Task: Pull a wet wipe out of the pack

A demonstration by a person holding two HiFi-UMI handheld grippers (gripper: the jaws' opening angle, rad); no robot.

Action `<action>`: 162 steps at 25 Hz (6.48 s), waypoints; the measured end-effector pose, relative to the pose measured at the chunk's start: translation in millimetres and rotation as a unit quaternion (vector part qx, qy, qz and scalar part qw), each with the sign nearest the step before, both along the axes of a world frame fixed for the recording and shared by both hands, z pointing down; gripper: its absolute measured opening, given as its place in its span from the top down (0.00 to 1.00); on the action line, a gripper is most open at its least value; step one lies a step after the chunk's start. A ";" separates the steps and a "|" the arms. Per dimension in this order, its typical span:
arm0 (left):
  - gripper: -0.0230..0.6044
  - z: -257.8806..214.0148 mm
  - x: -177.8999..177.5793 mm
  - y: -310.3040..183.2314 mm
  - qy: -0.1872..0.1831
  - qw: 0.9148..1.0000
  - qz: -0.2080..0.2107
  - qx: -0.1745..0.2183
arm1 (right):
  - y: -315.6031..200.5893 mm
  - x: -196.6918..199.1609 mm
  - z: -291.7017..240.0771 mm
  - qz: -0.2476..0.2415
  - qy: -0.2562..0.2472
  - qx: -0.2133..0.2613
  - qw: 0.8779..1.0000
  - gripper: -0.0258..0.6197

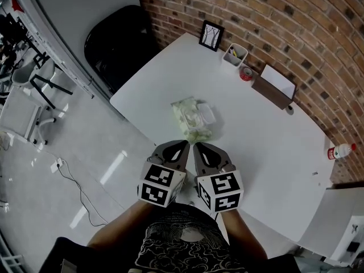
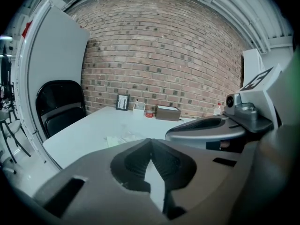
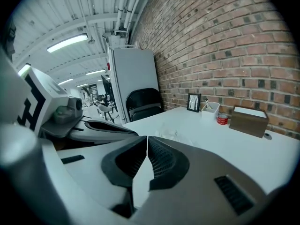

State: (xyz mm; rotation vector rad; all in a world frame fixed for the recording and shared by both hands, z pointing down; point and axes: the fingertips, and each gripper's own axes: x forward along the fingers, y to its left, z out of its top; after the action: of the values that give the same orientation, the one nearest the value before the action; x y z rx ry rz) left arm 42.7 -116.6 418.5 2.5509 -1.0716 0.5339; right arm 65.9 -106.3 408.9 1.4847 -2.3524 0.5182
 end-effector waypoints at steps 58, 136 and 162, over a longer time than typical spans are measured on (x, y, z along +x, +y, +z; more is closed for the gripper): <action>0.94 52.7 -12.0 -132.4 0.000 0.999 0.046 0.010 | -123.5 -5.9 97.1 0.014 0.028 -0.141 0.990 0.93; 0.94 -6.8 -13.0 -45.2 0.040 0.999 -0.017 0.027 | -63.6 4.3 -24.5 0.024 -0.004 0.012 1.000 0.94; 0.94 -29.1 -9.4 -6.8 0.055 0.996 -0.036 0.053 | -15.2 8.9 -57.6 0.016 -0.012 0.052 0.998 0.94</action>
State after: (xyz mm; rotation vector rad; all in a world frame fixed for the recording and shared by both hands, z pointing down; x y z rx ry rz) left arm 33.3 -123.4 389.4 2.5865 -1.1764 0.3232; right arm 74.8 -121.5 351.2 1.5727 -2.4109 0.4287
